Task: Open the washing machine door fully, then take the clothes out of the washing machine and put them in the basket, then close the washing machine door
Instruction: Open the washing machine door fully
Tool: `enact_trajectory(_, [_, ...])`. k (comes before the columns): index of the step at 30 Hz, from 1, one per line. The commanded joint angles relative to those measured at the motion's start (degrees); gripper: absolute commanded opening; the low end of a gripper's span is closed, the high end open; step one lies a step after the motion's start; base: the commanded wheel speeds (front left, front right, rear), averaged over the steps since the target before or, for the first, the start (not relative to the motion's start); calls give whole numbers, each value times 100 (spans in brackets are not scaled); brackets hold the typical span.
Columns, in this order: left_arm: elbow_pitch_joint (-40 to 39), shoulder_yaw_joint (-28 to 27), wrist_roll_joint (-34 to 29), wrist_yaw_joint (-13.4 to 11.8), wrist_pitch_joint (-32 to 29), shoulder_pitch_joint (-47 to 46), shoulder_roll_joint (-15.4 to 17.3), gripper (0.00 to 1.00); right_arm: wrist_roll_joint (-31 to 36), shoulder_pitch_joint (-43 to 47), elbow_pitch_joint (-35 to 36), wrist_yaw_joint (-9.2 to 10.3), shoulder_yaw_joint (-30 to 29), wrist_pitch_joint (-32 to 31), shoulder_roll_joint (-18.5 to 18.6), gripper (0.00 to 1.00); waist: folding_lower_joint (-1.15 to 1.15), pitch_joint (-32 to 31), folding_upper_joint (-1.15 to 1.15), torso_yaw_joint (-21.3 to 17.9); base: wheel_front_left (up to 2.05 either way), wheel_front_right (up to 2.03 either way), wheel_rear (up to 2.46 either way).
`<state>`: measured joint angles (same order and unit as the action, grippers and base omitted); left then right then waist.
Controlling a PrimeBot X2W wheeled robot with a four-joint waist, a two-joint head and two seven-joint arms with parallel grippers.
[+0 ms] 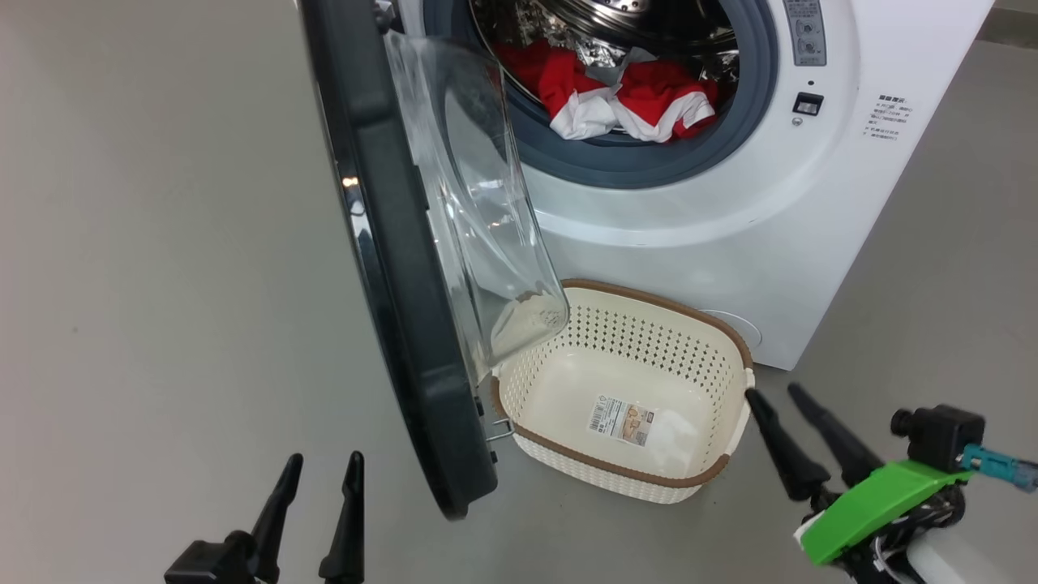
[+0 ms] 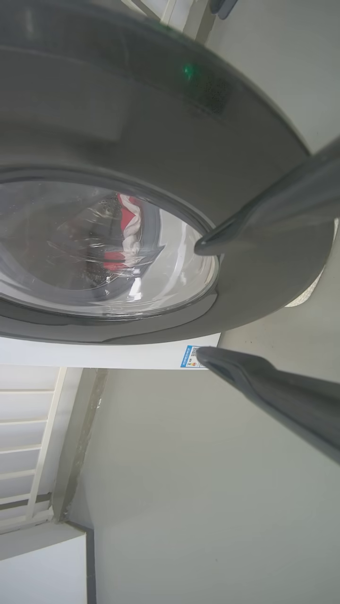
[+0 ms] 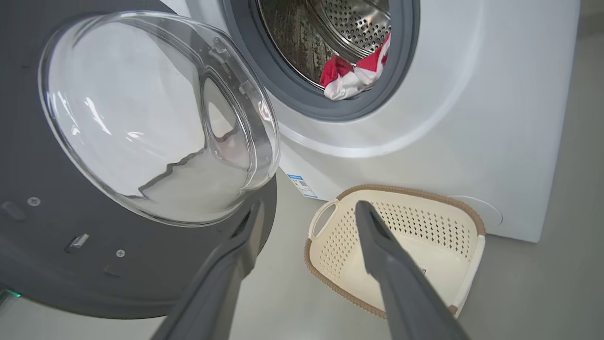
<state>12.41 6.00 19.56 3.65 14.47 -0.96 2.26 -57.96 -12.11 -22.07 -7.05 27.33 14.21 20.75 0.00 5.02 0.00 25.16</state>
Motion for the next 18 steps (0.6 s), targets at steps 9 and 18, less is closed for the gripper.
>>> enact_trajectory(9, [-137,-188,-35,58,53,-62,62,100,2226,533,653,-44,-1172,78,-480,100,0,6,0,23,0,0,0])
enact_trajectory(18, [-155,-177,-20,58,53,-47,62,100,3628,1138,910,-44,-1967,78,-1053,100,0,-8,0,76,0,0,0])
